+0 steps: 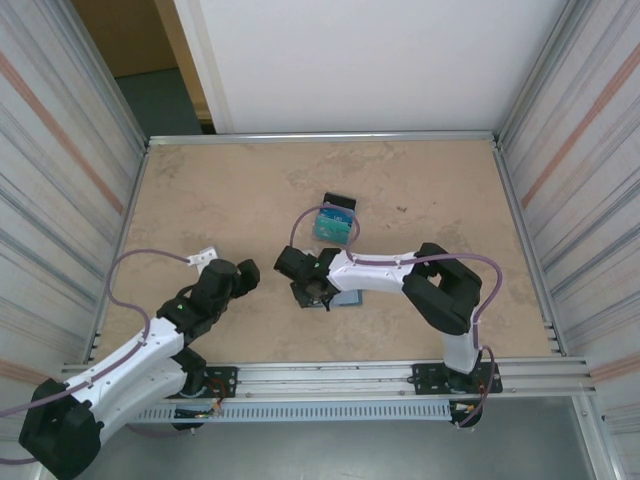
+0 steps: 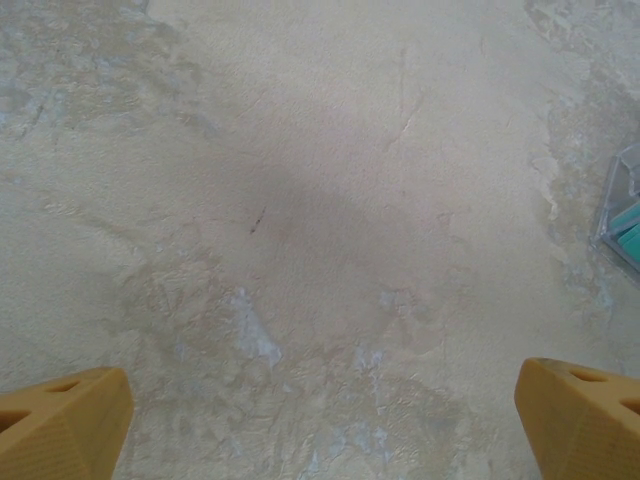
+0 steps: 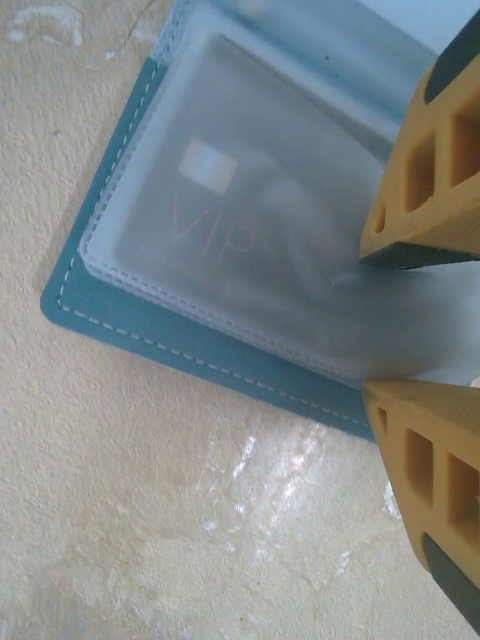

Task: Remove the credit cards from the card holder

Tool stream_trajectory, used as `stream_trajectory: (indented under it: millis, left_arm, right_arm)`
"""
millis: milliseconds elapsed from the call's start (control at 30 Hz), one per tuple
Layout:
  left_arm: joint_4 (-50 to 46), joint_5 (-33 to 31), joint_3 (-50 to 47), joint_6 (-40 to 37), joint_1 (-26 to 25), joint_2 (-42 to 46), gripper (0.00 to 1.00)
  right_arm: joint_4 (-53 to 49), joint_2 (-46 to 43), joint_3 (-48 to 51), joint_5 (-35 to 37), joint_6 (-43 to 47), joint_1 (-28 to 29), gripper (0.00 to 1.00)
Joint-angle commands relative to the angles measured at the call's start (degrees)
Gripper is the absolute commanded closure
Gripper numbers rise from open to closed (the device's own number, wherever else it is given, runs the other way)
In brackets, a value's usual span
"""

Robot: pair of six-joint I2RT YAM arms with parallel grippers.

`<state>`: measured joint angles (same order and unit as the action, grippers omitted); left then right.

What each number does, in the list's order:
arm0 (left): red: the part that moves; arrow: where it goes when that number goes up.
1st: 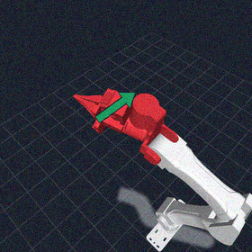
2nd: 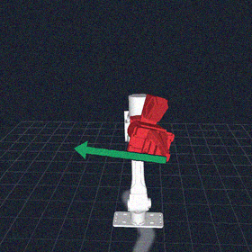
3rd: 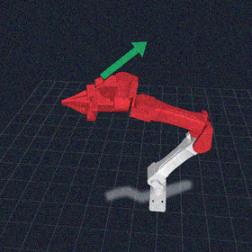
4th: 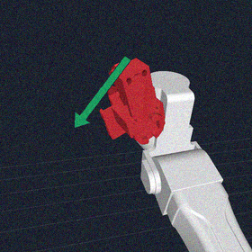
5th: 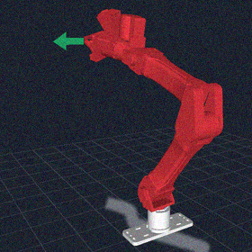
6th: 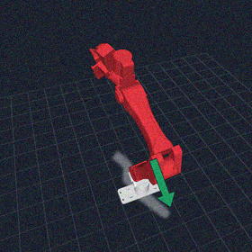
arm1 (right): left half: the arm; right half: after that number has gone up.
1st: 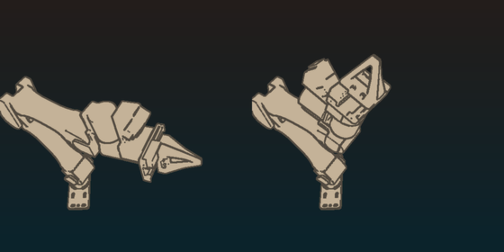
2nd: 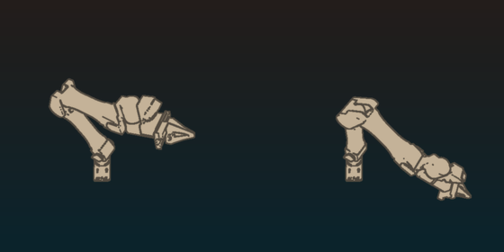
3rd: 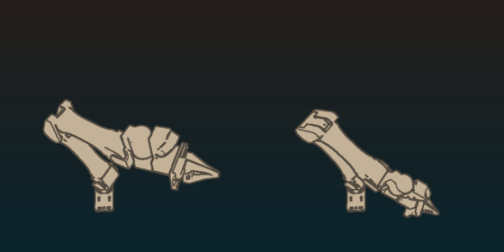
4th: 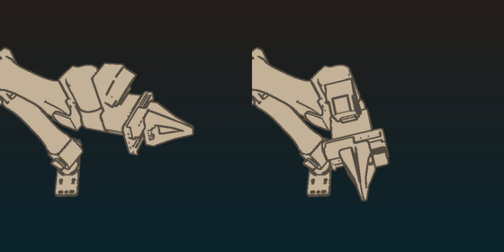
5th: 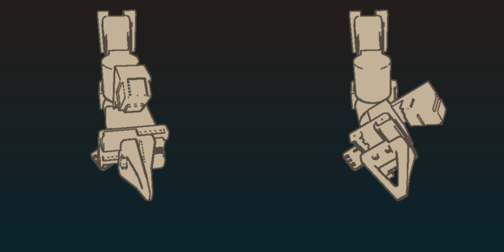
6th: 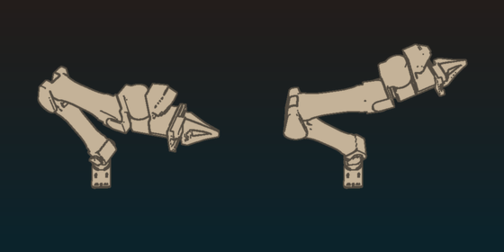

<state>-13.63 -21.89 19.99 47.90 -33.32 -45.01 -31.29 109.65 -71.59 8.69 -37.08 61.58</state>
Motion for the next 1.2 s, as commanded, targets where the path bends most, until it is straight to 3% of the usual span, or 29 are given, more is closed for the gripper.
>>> stream_trajectory:
  millis: [0,467,567,900,1167]
  left_arm:
    - [0.2,0.2,0.0,0.5,0.6,0.0,0.01]
    - [0.6,2.5,2.6,-3.5,0.5,-0.5,0.01]
    - [2.0,3.0,3.4,-4.7,-0.2,-1.7,0.01]
    - [2.9,-4.2,10.7,-9.5,-9.5,-12.3,0.01]
    - [6.0,-2.2,16.0,-12.7,-13.6,-23.2,0.01]
  right_arm:
    - [-0.7,-0.1,2.0,-0.3,-1.2,-1.0,0.69]
    - [0.9,-5.8,4.7,-0.7,-0.9,-1.9,0.87]
    - [1.1,-7.6,5.9,-0.2,-1.1,-2.0,0.87]
    - [-0.1,-11.9,9.5,2.4,-2.5,-3.7,0.76]
    - [-0.9,-15.0,12.2,4.7,-3.8,-4.6,0.73]
